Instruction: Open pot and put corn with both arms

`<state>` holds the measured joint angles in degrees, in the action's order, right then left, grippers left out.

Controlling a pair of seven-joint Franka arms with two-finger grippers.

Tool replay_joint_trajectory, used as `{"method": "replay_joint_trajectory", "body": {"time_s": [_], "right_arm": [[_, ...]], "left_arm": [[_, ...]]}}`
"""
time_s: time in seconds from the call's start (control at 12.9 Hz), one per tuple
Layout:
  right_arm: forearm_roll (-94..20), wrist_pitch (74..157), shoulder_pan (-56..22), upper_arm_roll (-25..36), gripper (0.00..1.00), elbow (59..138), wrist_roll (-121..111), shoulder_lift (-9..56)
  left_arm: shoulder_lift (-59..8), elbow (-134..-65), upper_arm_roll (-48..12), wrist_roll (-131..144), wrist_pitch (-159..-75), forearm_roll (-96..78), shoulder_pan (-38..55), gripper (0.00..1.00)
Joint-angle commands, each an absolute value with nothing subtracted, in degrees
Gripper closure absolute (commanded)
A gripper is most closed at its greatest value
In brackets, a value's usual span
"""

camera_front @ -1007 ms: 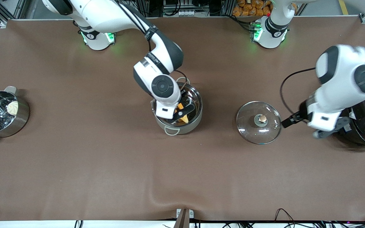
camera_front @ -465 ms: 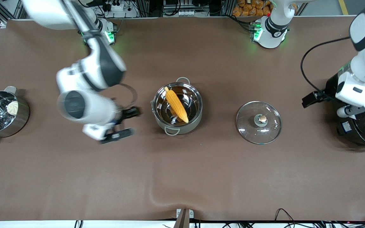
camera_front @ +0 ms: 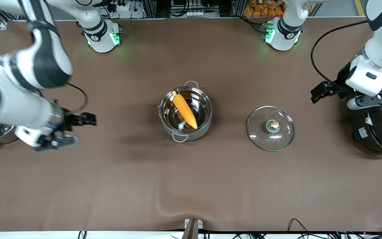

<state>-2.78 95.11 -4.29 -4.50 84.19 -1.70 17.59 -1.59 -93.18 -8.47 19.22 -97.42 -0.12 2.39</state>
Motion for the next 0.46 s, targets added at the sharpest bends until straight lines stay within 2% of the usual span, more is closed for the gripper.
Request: {"method": "replay_joint_trajectory", "body": {"time_s": [0.0,0.15,0.39], "right_arm": [[-2.02,94.41,-1.58,-2.48,0.00,91.49,-2.37,7.23],[-2.11,91.95,-1.76,0.86,0.00,91.15,-3.59,3.88],[-1.93,89.39,-1.41,4.21,0.00,91.06,-4.57,-0.08]], "left_arm": [[-2.98,-90.19,-6.15,15.04,-96.15,0.44,3.87,0.00],[-3.43,-87.20,-4.67,14.77,-95.11,0.35,5.09,0.00],[-3.08,-86.66,-3.60,14.68,-94.57,-0.09,4.75,0.00]]}}
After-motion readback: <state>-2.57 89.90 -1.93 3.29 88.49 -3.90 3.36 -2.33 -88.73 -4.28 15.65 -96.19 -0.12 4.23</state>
